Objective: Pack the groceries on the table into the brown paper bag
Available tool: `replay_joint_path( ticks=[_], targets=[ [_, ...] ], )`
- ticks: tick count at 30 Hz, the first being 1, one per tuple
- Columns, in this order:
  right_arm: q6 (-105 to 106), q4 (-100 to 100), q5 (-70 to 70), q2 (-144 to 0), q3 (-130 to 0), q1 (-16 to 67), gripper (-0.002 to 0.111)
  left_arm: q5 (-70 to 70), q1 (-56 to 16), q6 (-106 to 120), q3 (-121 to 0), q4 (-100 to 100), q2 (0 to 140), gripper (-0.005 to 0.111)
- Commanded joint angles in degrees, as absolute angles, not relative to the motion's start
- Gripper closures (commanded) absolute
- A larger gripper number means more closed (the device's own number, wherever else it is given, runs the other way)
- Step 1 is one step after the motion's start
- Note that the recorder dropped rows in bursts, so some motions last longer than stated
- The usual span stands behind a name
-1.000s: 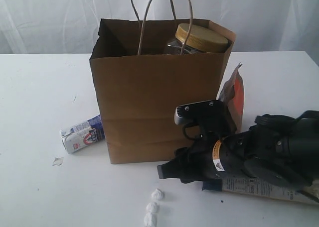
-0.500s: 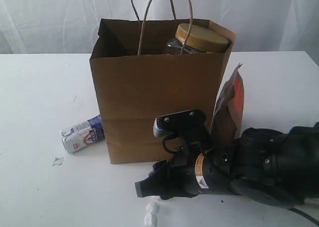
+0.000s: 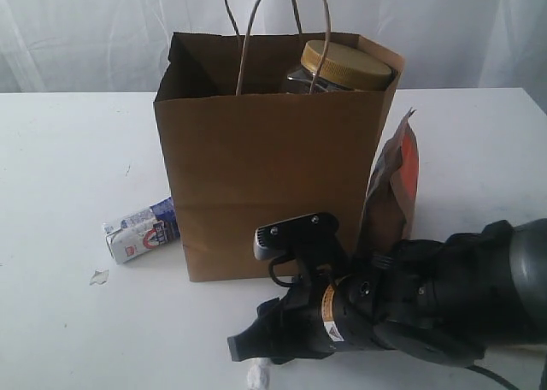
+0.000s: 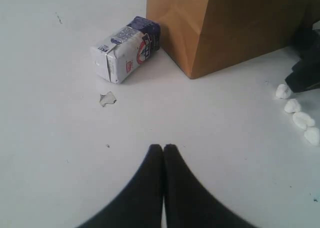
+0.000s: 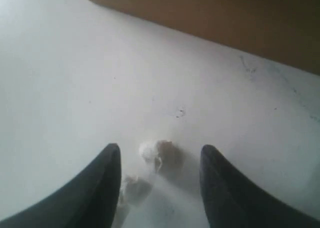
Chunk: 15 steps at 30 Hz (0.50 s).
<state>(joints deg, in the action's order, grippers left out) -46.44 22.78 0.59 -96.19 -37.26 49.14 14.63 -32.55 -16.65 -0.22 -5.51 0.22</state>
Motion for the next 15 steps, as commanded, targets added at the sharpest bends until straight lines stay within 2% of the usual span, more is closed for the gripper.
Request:
replay_joint_path(
  ticks=[1,12,15],
  targets=[
    [-46.71,22.7,2.46,-97.88,-37.91,49.2,0.062,14.62,-32.72,-16.49,0.0,-5.21,0.0,0.107],
    [-46.71,22.7,2.95,-101.12,-38.88,49.2,0.062,14.62,-32.72,-16.49,0.0,-5.21,0.0,0.107],
    [-46.71,22.7,2.95,-101.65,-38.88,49.2,0.07,14.62,-32.72,-16.49,0.0,-5.21,0.0,0.107]
  ],
)
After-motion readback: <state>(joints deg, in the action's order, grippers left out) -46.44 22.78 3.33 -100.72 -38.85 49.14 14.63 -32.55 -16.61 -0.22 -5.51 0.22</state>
